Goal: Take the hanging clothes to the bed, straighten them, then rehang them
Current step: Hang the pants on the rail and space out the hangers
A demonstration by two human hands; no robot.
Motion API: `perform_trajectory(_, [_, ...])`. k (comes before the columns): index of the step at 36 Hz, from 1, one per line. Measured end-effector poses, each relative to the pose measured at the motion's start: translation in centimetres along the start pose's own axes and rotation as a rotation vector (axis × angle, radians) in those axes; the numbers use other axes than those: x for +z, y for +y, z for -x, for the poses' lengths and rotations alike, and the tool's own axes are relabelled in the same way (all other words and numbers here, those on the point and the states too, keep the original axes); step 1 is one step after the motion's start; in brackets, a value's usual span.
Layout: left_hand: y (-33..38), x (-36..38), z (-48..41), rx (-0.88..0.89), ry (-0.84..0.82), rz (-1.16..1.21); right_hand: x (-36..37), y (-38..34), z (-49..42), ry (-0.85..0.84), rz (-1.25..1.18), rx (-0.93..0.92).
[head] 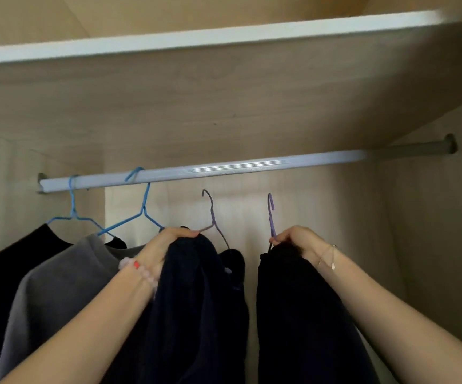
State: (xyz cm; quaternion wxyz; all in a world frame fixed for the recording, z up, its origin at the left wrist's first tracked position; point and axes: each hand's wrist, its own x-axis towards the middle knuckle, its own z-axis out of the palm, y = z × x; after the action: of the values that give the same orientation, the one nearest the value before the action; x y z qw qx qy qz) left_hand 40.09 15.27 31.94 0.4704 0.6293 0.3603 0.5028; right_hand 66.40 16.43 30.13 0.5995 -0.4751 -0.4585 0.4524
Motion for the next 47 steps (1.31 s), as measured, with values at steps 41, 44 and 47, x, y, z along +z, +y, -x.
perform_trajectory(41, [0.8,1.6,4.3,0.18,0.081,-0.087,2.4,-9.2,-3.3,-0.123,0.008,-0.205])
perform_trajectory(44, [0.6,1.6,4.5,0.169,0.091,-0.083,2.1,-6.7,-2.3,-0.128,-0.017,-0.131])
perform_trajectory(47, [0.4,1.6,4.4,0.167,0.092,-0.084,1.3,-4.7,-1.4,-0.141,-0.115,-0.133])
